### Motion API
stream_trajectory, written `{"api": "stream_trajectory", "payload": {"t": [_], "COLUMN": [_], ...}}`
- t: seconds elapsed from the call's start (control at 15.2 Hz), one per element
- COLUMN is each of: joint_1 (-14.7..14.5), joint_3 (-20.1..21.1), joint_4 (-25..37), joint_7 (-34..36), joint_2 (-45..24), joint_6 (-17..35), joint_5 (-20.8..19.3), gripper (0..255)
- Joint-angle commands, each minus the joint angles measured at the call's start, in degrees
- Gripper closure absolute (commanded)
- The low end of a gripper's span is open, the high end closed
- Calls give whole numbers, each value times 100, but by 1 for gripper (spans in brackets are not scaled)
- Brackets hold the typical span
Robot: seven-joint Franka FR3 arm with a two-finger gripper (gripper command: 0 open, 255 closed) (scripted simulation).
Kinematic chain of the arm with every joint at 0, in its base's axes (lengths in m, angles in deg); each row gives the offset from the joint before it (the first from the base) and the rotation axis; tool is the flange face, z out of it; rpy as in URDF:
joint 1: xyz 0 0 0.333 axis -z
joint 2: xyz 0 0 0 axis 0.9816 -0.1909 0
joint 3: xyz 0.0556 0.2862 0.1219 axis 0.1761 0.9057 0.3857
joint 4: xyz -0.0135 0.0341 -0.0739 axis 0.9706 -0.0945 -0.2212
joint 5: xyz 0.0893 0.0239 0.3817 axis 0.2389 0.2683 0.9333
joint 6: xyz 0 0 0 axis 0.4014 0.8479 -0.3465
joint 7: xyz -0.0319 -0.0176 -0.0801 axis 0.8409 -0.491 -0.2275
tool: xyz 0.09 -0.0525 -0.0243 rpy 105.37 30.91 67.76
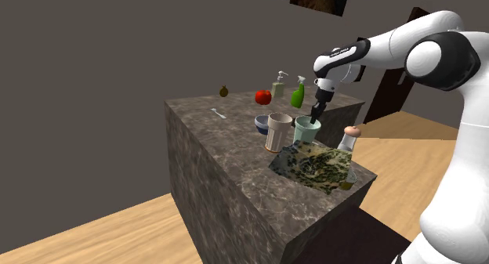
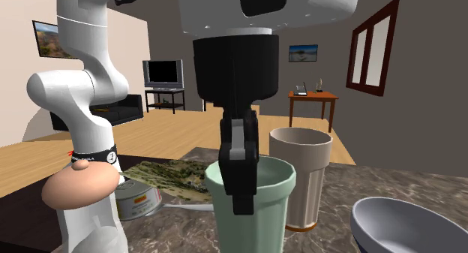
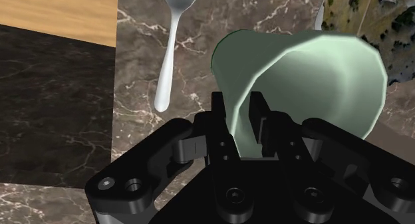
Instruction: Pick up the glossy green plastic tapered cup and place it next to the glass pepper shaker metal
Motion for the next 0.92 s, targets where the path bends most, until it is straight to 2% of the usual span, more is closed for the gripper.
{"api": "stream_trajectory", "payload": {"t": [0.0, 0.26, 0.33, 0.66, 0.86], "joint_1": [2, 2, 2, 3, 31], "joint_3": [0, 0, 0, 0, -35], "joint_4": [-3, -3, -3, -2, 389], "joint_7": [-6, -6, -6, -6, 39], "joint_2": [-6, -6, -5, -6, 130], "joint_6": [12, 12, 12, 11, -512], "joint_5": [4, 4, 4, 4, -60], "gripper": [255, 255, 0, 0, 0]}}
